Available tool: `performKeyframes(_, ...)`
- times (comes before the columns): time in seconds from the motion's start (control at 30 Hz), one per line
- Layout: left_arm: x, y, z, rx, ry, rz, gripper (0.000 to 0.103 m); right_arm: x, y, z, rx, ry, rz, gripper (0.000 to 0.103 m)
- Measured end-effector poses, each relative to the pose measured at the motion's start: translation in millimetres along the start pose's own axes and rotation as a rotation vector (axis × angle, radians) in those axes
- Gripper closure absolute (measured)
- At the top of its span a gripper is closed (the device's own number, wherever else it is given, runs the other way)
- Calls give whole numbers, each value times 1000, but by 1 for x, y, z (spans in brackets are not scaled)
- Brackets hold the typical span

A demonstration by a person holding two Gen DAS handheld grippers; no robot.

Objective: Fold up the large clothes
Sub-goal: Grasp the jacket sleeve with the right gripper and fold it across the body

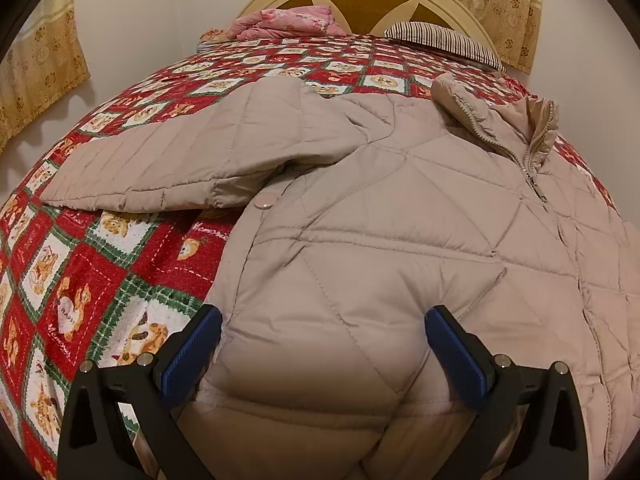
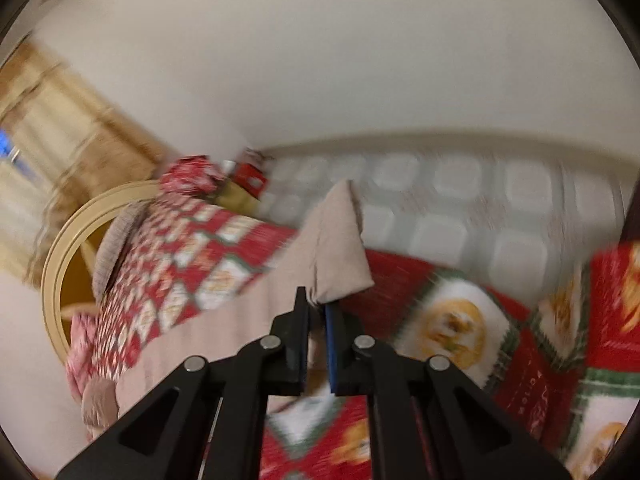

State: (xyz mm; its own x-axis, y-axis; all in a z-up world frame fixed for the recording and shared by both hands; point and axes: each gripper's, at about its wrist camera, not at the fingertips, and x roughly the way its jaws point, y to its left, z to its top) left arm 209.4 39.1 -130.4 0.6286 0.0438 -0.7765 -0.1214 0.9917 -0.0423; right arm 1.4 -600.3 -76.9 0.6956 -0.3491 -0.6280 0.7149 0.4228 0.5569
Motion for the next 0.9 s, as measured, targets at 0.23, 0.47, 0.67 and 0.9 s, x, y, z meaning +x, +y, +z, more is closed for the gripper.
performKeyframes(0.23,-1,3,0,-10,-3,-16,1,-71,156,-28,-369,-39,214,93)
performKeyframes(0.47,-3,8,-1,-30,-11,-47,1,-69,279,-122,-583,126,432,93)
performKeyframes(0.67,-5,12,-1,-52,-21,-76,1,-24,344,-241,-744,359,560,93)
performKeyframes(0.9,-6,15,-1,-71,-29,-101,1,37,367,-353,-808,640,630,93)
